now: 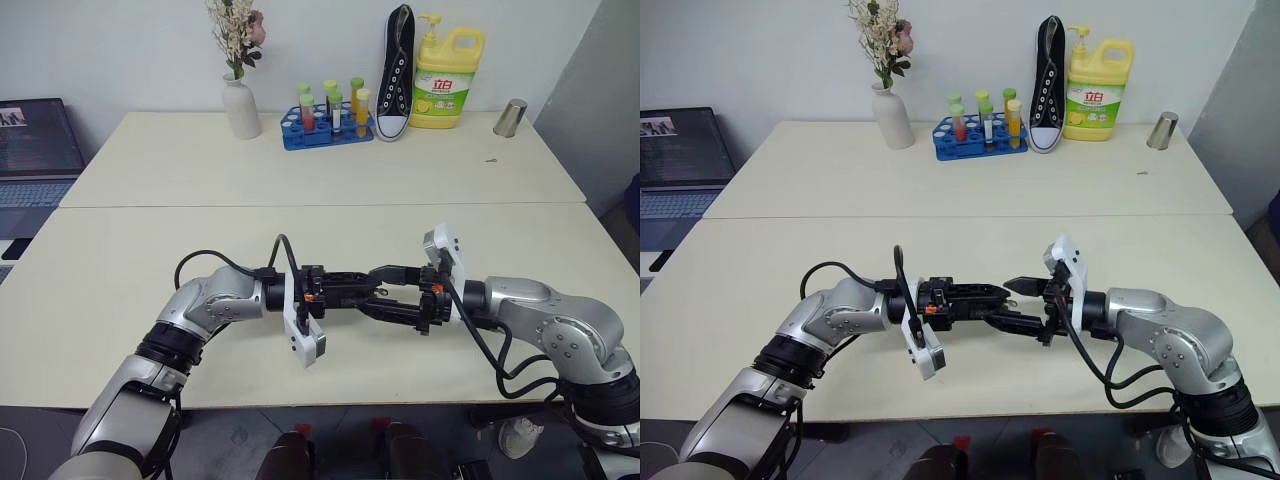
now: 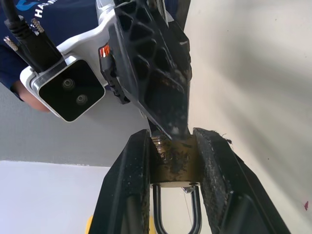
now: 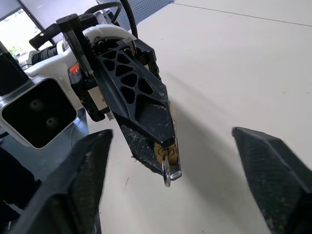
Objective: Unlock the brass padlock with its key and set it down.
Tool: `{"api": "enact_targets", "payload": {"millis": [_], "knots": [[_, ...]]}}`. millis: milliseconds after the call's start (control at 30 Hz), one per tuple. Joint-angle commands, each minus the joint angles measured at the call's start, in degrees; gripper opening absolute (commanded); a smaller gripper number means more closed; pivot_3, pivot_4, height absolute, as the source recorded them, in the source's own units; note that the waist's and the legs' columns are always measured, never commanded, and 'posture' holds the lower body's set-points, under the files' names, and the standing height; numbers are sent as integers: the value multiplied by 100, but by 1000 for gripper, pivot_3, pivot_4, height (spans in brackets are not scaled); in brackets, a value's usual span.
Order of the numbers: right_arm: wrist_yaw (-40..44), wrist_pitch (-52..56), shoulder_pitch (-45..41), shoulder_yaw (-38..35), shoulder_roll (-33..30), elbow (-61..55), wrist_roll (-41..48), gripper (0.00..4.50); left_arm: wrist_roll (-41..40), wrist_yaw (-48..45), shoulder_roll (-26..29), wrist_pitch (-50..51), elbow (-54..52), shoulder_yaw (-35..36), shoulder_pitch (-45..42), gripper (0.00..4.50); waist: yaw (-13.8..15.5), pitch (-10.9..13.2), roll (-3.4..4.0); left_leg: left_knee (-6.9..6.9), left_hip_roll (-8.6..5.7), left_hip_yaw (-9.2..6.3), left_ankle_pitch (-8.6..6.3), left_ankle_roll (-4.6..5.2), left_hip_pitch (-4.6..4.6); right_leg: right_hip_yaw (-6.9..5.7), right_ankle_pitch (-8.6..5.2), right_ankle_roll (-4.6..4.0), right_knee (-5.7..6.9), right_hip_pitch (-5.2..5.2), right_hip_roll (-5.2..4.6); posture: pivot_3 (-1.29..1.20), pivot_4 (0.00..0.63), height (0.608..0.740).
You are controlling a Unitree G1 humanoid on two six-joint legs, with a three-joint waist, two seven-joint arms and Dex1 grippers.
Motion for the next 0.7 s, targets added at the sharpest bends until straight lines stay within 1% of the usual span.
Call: {"api": "enact_targets", "payload": {"millis": [33,267,300,500,667,700], "knots": [[107,-35,-96,-36,60,-72,-33,2828,-151,92,23,11,-216,31,11,985,0,0,0,0,0,0,0,0,0,-1,0,0,0,0,0,0,150,740],[153,-5,-104,-45,112,-98,-63,263,-174,78,50,0,-204,13,5,985,-2,0,0,0,0,0,0,0,0,0,0,0,0,0,0,0,150,740],[166,-1,-102,-49,117,-103,-65,126,-184,74,55,-3,-201,6,4,985,-1,0,0,0,0,1,0,0,0,0,0,0,0,0,0,0,150,740],[215,2,-96,-46,124,-131,-66,133,-132,157,31,1,-232,85,34,985,-1,0,0,0,0,0,0,0,0,0,0,0,0,0,0,0,150,740],[266,-6,-97,-27,113,-140,-84,133,-423,-3,159,-46,-180,-82,79,985,-2,0,0,0,0,0,0,0,0,0,0,0,0,0,0,0,150,740],[277,-5,-97,-25,109,-141,-87,133,-648,-69,203,-19,-203,-152,91,1335,-2,0,0,0,0,0,0,0,0,0,0,0,0,0,0,0,150,740]]}}
